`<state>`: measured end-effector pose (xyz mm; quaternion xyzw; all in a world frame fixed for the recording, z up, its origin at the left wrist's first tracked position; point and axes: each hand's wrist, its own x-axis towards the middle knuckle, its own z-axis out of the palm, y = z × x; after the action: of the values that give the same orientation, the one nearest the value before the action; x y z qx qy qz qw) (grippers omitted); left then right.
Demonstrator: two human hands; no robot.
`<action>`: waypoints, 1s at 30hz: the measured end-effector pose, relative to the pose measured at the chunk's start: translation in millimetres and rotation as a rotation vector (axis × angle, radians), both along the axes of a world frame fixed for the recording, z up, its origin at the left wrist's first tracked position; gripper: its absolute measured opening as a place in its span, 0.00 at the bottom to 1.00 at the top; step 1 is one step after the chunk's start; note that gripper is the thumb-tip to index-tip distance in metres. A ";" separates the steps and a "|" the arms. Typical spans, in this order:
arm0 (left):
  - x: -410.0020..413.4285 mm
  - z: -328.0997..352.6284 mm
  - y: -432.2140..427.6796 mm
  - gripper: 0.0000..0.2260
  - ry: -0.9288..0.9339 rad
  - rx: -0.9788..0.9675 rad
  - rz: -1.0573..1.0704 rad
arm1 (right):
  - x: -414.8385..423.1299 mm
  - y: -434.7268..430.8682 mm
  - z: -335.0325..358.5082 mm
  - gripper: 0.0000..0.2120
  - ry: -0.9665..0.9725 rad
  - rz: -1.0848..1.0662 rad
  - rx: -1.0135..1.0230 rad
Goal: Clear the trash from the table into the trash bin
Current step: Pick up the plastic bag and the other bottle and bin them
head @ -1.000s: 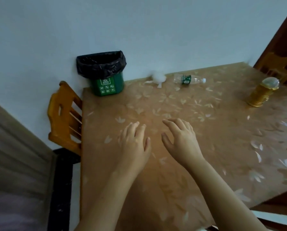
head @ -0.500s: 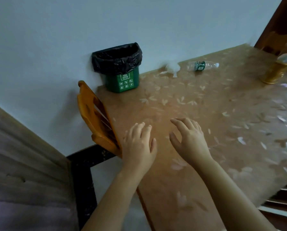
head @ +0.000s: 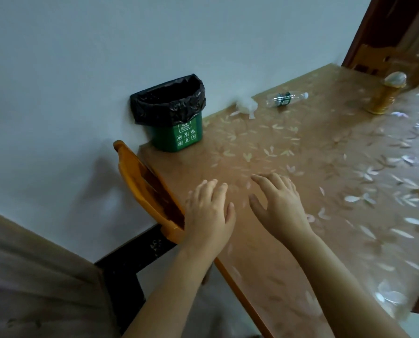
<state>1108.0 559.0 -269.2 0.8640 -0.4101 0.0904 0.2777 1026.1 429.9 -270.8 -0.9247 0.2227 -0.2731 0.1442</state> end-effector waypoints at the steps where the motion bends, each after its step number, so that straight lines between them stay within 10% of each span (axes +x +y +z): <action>1: 8.7 -1.6 -5.8 0.16 0.004 -0.008 -0.014 | 8.0 -4.6 -2.0 0.18 -0.013 -0.019 0.002; 30: 280.5 -61.3 -283.1 0.19 0.009 0.306 -0.362 | 215.1 -244.9 -36.6 0.17 0.148 -0.402 -0.063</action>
<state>1388.5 275.9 -330.5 0.8088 -0.5661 -0.0281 0.1569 1241.2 185.0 -307.3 -0.8833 0.4038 -0.2346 0.0410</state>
